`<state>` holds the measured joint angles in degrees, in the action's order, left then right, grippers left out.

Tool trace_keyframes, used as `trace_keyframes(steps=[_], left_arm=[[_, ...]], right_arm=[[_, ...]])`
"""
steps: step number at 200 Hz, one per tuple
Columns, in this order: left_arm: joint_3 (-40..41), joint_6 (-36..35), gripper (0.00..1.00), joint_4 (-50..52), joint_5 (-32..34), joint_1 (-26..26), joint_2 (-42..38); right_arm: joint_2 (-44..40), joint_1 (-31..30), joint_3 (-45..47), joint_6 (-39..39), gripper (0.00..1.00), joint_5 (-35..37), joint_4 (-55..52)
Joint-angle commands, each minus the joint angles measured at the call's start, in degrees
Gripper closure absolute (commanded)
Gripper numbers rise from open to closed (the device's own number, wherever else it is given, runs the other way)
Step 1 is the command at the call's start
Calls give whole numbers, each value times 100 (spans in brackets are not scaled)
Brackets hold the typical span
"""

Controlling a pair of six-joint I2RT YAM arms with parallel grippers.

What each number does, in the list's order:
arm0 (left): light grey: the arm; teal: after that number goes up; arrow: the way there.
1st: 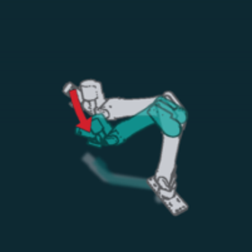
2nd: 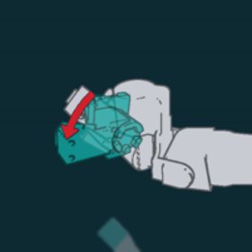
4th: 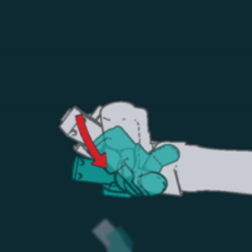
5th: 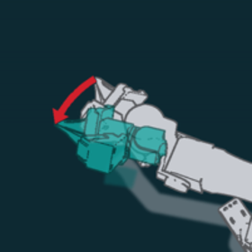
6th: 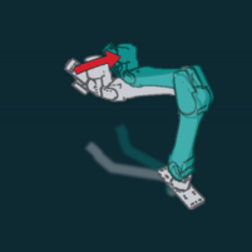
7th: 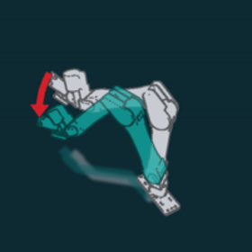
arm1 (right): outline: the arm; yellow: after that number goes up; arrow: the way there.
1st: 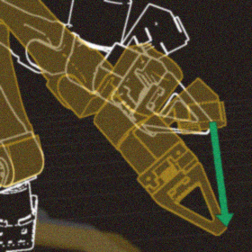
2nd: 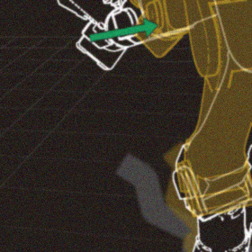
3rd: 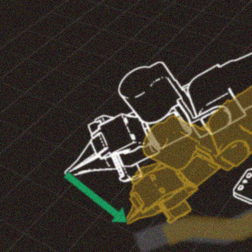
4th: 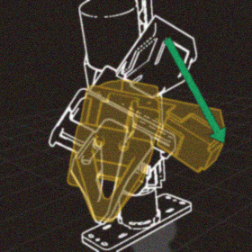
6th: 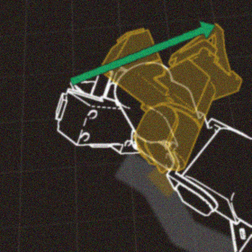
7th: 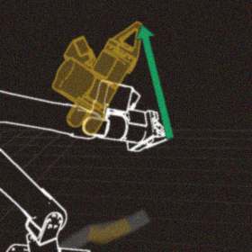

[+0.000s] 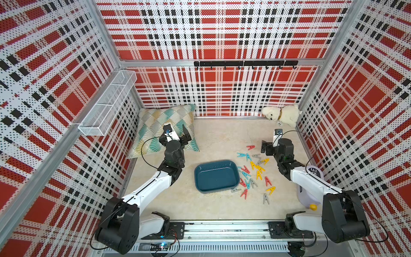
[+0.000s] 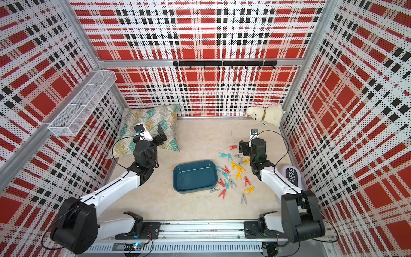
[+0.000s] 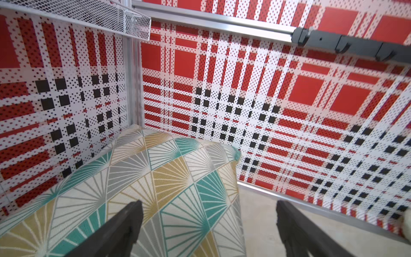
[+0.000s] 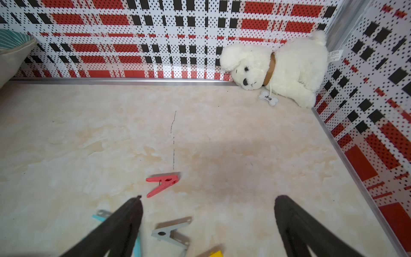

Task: Put the clothespins into the storage box
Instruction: Pick up the clothespin from the center of the board.

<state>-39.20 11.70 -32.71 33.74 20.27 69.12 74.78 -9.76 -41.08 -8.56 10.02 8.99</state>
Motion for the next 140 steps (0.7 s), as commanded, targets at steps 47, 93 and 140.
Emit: trace_keyframes(steps=[47, 93, 140], left_arm=[[-389, 1123, 1, 2261, 478, 402, -285], [-1020, 1316, 1, 3707, 1449, 1136, 452], [-907, 1602, 1, 3719, 1453, 1428, 703]], right_arm=[[1068, -600, -1736, -1675, 0, -521, -2261], [2306, -966, -3376, -1430, 3, -176, -3739], [3259, -966, -4248, -1844, 23, -224, -4343]])
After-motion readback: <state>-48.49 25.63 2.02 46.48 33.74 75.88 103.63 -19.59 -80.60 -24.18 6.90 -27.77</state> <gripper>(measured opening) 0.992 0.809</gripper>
